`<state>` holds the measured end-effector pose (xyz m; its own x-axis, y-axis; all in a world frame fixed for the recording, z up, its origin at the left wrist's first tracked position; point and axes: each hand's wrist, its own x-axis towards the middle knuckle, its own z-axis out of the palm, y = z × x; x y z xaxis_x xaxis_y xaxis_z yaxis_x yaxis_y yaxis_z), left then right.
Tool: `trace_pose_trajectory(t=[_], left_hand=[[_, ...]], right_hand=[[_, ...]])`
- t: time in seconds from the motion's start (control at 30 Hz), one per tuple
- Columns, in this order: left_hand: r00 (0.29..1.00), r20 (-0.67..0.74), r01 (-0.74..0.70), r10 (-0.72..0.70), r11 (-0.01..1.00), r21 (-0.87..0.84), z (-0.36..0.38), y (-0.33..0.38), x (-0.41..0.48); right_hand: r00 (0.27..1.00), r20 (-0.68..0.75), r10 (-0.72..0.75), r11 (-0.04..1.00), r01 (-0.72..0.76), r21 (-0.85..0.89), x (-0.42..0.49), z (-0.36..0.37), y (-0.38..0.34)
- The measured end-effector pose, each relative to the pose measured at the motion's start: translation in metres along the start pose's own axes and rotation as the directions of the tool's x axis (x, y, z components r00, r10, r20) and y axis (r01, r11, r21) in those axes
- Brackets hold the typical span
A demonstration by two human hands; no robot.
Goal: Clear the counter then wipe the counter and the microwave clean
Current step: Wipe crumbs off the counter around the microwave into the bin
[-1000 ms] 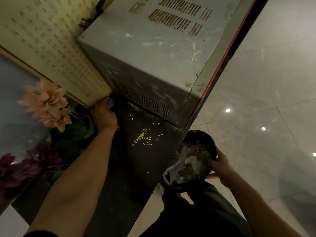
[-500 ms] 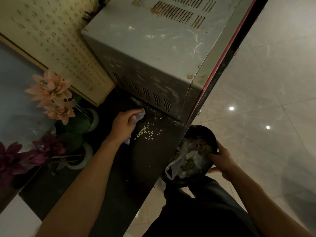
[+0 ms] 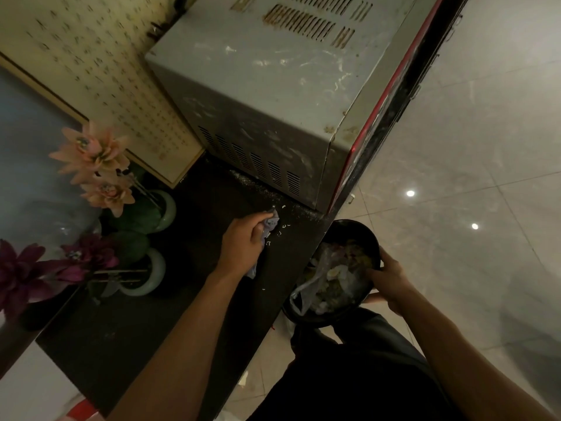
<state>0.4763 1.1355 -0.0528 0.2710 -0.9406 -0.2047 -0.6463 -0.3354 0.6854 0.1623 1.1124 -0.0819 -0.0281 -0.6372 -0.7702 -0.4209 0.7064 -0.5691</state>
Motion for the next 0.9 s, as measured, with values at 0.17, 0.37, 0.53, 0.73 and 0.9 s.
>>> trace_pose_trajectory(t=[0.17,0.37,0.53,0.73,0.9], left_hand=[[1.0,-0.003,-0.03,0.03,1.0,0.008,0.021,0.016,-0.014],[0.994,0.016,-0.104,0.104,0.995,-0.003,0.044,0.036,-0.031],[0.969,0.098,-0.226,0.226,0.974,-0.007,0.064,0.054,-0.047],[0.937,0.192,-0.28,0.29,0.957,-0.081,0.069,0.063,-0.052],[0.967,0.149,-0.163,0.207,0.951,-0.263,0.057,0.055,-0.056]], right_hand=[[1.0,-0.002,-0.006,1.0,0.006,0.0,-0.002,0.001,0.0],[1.0,0.002,-0.006,1.0,0.006,0.007,0.001,0.001,0.001],[1.0,0.006,0.005,1.0,-0.005,0.01,0.003,0.002,-0.001],[1.0,0.009,0.008,1.0,-0.008,0.002,0.004,0.001,0.001],[1.0,0.009,0.01,1.0,-0.01,0.01,0.005,0.0,0.003]])
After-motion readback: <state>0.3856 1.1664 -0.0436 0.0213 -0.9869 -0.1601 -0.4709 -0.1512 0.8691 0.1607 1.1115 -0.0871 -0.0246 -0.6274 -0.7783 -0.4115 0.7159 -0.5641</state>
